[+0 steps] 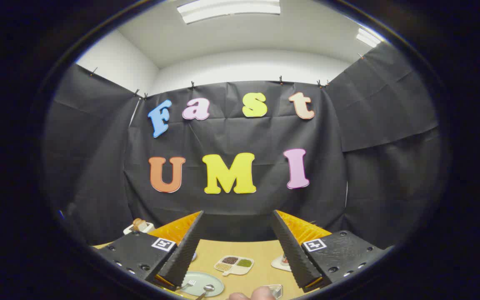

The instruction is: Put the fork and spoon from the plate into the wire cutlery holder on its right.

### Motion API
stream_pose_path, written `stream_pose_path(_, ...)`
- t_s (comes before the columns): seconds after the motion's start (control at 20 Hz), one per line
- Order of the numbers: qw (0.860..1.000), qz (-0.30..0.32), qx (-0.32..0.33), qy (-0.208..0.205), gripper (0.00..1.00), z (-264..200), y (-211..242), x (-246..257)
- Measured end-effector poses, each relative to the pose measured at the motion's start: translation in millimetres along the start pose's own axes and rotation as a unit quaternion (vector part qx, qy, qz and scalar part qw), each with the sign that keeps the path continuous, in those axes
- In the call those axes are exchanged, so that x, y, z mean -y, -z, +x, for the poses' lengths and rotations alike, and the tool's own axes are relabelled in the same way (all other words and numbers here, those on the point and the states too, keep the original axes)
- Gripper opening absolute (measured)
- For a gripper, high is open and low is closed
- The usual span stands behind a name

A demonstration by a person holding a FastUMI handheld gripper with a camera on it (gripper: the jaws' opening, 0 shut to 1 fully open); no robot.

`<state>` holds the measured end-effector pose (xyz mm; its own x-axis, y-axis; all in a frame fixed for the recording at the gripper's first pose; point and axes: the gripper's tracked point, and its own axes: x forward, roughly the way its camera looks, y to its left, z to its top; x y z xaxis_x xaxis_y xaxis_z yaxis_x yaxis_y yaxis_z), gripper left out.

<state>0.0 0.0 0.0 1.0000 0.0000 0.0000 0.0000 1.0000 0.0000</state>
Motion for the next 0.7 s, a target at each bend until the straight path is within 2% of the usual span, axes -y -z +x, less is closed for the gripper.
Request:
stream_pose_path(0.3,1.000,0.010,-0.015,0.000,0.95,8.4,10.4,-2.2)
stream_pose_path(0.7,0.999,0.012,-0.025,-0.023,0.96,14.2,15.5,-25.7)
